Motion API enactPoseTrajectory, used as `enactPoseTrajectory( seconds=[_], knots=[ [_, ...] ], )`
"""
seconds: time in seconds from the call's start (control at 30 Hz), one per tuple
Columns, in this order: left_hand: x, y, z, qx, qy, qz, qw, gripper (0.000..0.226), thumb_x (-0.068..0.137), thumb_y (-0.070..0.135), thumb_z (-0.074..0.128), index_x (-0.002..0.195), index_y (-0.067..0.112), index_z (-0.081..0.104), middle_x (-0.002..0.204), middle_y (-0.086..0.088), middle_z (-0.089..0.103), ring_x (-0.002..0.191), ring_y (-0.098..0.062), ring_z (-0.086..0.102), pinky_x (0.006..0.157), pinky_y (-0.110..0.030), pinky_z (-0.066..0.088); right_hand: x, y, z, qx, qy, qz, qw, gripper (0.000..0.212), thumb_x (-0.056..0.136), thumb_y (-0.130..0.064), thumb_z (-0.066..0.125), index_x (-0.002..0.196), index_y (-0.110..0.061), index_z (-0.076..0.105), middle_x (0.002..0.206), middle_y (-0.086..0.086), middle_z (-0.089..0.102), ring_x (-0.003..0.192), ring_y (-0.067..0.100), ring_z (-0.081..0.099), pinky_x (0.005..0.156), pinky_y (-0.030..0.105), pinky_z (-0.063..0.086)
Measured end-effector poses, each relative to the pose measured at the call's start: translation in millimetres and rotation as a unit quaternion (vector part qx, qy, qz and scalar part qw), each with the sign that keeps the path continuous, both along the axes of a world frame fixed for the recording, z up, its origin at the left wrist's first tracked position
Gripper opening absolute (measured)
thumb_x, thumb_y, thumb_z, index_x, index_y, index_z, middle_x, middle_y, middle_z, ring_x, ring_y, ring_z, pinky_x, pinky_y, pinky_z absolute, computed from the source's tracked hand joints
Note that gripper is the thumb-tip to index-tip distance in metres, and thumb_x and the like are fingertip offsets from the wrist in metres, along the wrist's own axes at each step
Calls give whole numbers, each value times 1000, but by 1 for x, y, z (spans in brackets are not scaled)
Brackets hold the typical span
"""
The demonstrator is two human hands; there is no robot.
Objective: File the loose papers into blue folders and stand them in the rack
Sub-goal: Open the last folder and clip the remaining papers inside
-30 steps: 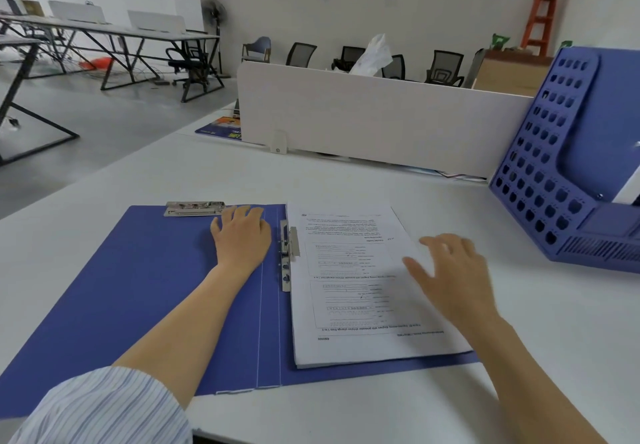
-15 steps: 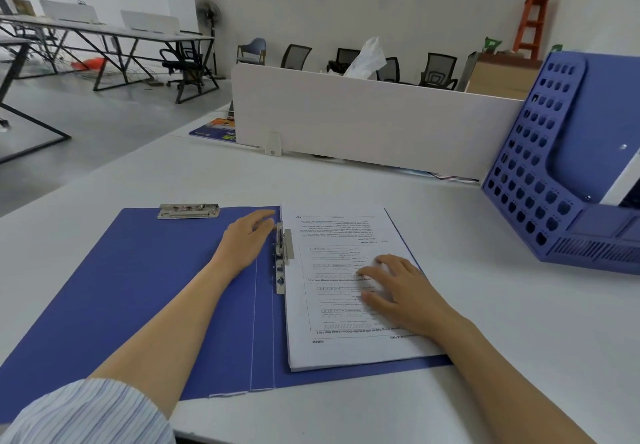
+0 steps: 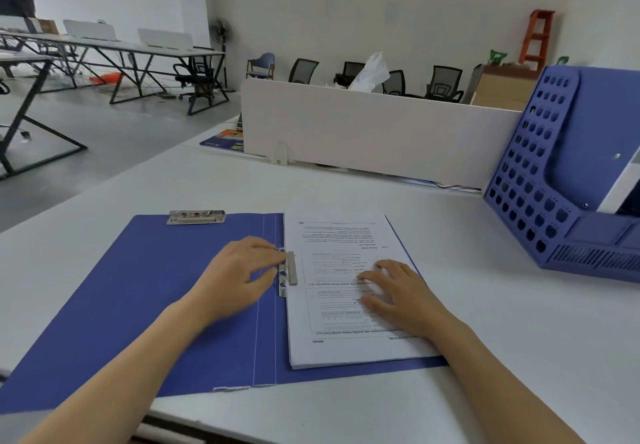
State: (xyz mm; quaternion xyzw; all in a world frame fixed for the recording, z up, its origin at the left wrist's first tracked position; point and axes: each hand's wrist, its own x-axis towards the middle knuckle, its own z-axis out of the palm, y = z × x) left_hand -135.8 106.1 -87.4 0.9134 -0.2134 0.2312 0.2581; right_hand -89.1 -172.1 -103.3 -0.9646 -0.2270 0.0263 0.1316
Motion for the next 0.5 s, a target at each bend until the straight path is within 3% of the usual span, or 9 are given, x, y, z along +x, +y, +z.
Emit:
enactPoseTrajectory(
  seconds=[0.17,0.33,0.4,0.5],
  knots=[
    [-8,8,-9,49,13,12,999,52,71,22,32,107,21,70,101,4,69,98,-2,43,81,-29,41,-1,0,1,-1,-9,2,1000,88,57,-71,11,131,-36,44,144,-3,33,136,16,26,112,29,19],
    [-14,5,-6,175,-35,-5,984,48,63,16,34,98,26,66,81,6,67,83,-7,40,62,-23,48,-1,0,0,3,-11,-2,1000,87,58,-71,12,131,-37,44,144,-3,33,136,16,26,113,30,19],
    [-18,6,-7,238,-63,-24,969,49,63,15,34,96,24,69,86,15,69,80,-9,38,69,-20,48,-1,0,0,0,-17,-3,1000,87,58,-71,12,131,-37,44,144,-3,34,136,16,26,113,29,19],
    [-17,7,-9,289,-87,-29,953,49,66,16,35,98,19,72,89,17,71,77,-11,36,72,-24,33,-2,1,1,-3,-17,-3,1000,87,57,-71,11,131,-38,44,144,-4,33,136,15,26,113,29,18]
  ],
)
